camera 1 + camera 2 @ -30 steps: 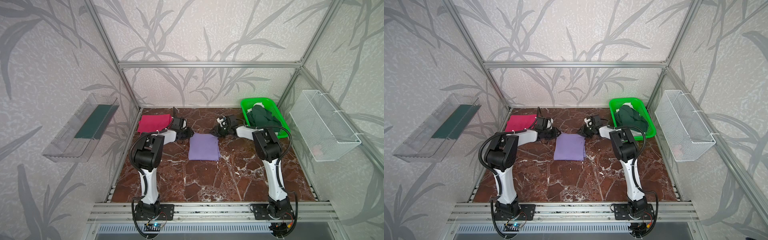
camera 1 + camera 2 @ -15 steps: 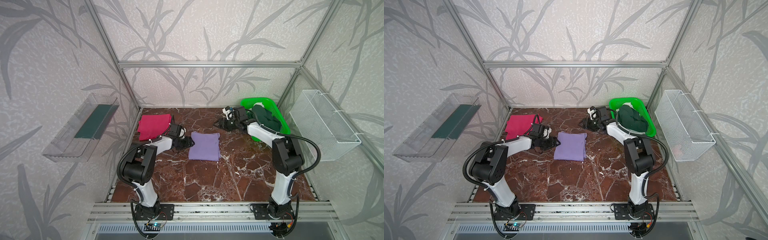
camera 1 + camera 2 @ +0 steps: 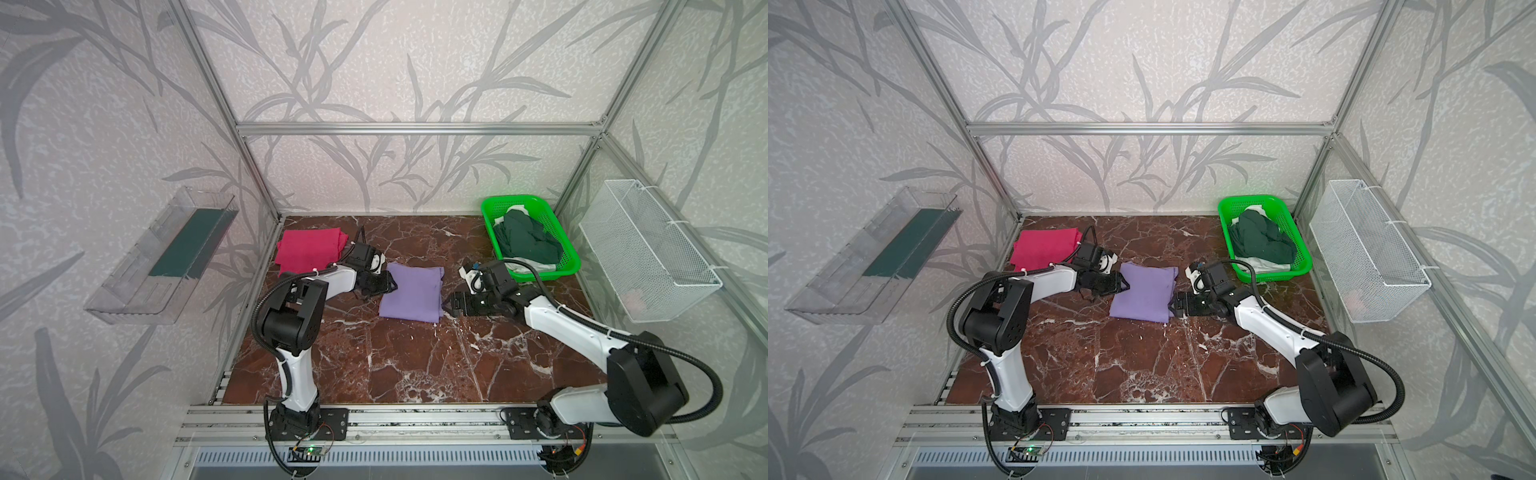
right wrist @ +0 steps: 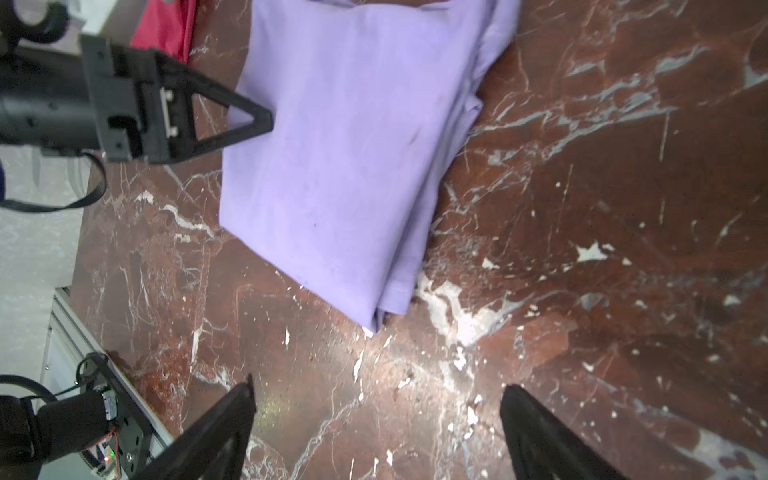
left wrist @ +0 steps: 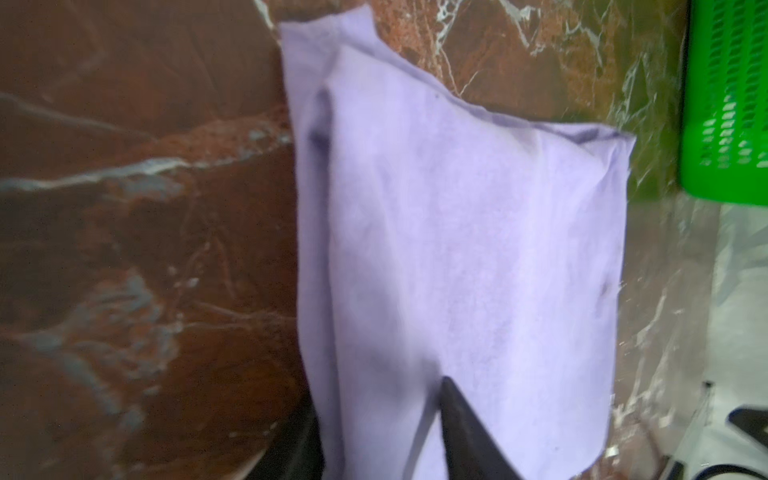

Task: Fold and stack the t-shirts
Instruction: 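Grasp the lavender bundle's edge with the left gripper while the right gripper withdraws, then lift the lavender bundle with the left gripper over the magenta shirt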

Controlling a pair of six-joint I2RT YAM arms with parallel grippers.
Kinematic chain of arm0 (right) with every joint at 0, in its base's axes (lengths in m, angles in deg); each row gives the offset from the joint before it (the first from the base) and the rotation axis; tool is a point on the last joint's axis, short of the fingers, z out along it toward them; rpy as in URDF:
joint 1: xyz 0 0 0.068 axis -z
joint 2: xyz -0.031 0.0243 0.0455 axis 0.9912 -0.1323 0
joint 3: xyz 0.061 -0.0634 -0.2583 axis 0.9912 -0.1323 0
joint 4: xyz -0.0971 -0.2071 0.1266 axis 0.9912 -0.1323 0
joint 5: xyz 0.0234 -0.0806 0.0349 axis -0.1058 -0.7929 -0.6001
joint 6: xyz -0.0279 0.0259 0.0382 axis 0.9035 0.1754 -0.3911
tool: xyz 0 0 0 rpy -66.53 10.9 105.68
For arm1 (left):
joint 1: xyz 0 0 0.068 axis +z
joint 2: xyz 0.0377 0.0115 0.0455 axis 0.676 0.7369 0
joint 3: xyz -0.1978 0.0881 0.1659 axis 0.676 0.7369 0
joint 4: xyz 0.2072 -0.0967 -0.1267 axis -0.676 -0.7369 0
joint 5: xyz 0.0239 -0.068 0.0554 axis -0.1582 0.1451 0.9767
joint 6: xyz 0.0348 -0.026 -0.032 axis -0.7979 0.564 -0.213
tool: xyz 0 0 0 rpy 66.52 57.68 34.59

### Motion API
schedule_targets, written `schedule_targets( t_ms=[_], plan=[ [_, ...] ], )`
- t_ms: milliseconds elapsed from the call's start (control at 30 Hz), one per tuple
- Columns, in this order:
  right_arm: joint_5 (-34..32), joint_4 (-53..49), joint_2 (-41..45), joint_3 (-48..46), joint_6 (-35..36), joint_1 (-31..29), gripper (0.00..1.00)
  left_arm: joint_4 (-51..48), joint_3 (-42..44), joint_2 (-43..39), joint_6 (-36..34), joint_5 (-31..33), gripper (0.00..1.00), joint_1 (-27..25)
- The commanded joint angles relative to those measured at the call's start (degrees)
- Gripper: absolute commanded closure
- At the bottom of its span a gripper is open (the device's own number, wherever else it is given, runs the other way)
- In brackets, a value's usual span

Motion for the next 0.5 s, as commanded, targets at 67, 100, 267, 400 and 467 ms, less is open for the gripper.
schedule_targets(
  t_ms=[67, 100, 267, 400, 467],
  plan=[
    [-11.54, -1.57, 6.49, -1.10, -0.39, -9.62, 0.02, -8.56, -4.38, 2.97, -2.08, 3.22, 0.91, -2.22],
    [-12.55, -1.39, 6.81, -1.27, -0.57, -11.01, 0.01, -10.31, -5.90, 2.94, -2.63, 3.58, 0.98, -2.33],
    [-18.33, 1.81, 8.03, -2.81, -1.65, -16.90, 0.01, -25.56, -17.03, 1.92, -7.33, 11.40, 1.00, -2.25],
    [-24.38, 3.85, 8.59, -3.21, -1.08, -21.36, 0.01, -37.82, -26.00, 2.36, -11.39, 20.26, 1.00, -1.72],
    [-24.47, 4.96, 8.10, -3.30, -1.08, -22.05, 0.01, -43.05, -30.55, 3.50, -13.27, 25.02, 1.00, -1.04]
  ],
)
